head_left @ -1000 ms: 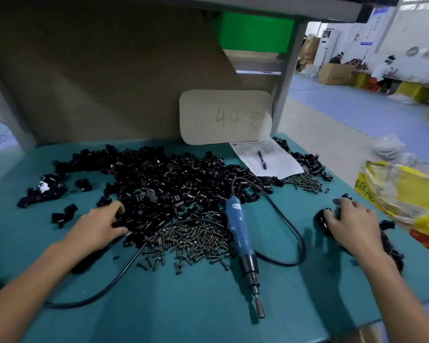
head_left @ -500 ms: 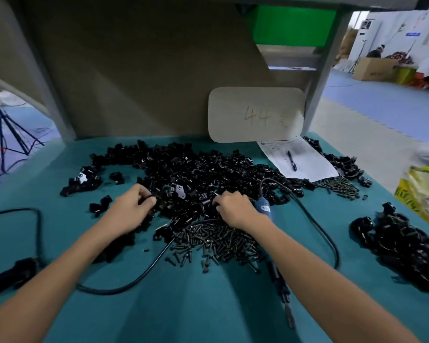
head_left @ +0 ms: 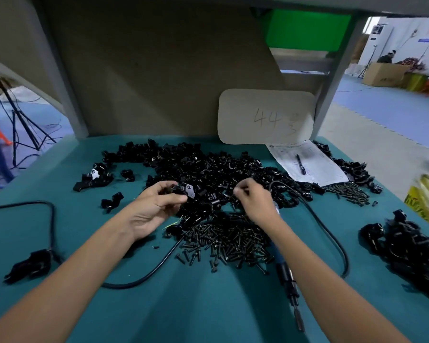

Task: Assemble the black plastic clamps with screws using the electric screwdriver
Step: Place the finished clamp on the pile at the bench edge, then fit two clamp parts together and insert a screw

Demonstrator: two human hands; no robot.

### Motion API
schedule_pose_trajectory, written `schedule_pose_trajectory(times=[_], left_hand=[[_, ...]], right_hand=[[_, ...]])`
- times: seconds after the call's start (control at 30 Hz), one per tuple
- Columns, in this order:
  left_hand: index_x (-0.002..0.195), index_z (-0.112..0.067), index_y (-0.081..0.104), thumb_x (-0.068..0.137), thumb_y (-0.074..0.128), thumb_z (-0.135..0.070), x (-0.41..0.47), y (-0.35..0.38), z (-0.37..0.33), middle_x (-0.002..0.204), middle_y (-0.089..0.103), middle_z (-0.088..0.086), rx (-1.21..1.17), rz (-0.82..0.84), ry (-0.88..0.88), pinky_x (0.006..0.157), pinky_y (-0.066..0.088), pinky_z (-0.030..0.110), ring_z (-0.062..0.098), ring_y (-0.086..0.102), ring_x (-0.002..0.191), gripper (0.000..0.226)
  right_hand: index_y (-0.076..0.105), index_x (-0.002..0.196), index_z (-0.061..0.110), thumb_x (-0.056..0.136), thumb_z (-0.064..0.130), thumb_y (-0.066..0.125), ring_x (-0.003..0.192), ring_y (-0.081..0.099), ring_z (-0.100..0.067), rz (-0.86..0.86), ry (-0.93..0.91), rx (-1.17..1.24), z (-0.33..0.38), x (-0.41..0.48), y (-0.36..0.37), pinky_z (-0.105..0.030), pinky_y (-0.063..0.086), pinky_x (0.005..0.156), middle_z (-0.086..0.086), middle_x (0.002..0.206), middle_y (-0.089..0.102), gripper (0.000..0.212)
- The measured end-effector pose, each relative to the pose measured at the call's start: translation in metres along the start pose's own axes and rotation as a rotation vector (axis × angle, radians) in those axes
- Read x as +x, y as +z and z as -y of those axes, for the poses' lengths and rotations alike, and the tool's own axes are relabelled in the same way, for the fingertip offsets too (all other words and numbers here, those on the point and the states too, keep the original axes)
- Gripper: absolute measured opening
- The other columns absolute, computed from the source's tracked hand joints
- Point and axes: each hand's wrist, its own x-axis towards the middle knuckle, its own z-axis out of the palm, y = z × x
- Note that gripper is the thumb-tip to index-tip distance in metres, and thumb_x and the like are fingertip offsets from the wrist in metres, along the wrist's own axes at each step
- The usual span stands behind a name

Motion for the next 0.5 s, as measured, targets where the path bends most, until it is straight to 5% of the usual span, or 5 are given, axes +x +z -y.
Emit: schedule_pose_trajectory(times=[0.13,0.27,0.37,0.5], left_hand=[[0.110,-0.019,0.068,0.085,0.075,-0.004,-0.006,0.006,0.002,0.096,0.058,0.007,0.270,0.018,0.048,0.063,0.052,0.026,0.015,0.053,0.075,0.030],[0.107,-0.024,0.075,0.089,0.072,-0.010,-0.011,0.015,0.004,0.106,0.054,0.009,0.336,0.138,0.069,0.081,0.060,0.033,0.019,0.056,0.086,0.023],[0.105,-0.024,0.076,0.083,0.077,0.001,-0.014,0.022,0.005,0.110,0.066,0.010,0.390,0.152,0.112,0.081,0.060,0.030,0.018,0.069,0.084,0.033],[0.102,-0.030,0.076,0.074,0.086,-0.002,-0.016,0.027,0.008,0.113,0.073,0.000,0.566,0.080,0.192,0.093,0.054,0.035,0.020,0.071,0.099,0.041]], right_hand=[[0.064,0.116,0.014,0.107,0.027,0.054,0.082,0.058,-0.017,0.038,0.332,0.945,0.016,-0.026,-0.015,-0.025,0.052,0.058,-0.004,0.106,0.053,0.019],[0.058,0.128,0.016,0.102,0.012,0.062,0.070,0.052,-0.012,0.147,0.346,1.018,0.014,-0.054,-0.011,-0.023,0.044,0.054,-0.006,0.094,0.056,0.027],[0.045,0.127,0.016,0.103,0.010,0.059,0.069,0.056,-0.012,0.151,0.325,1.046,0.017,-0.072,-0.008,-0.024,0.042,0.052,-0.009,0.104,0.071,0.028],[0.063,0.121,0.011,0.105,0.013,0.056,0.082,0.066,-0.011,0.195,0.228,1.008,0.014,-0.090,-0.001,-0.025,0.051,0.061,-0.008,0.111,0.071,0.018]])
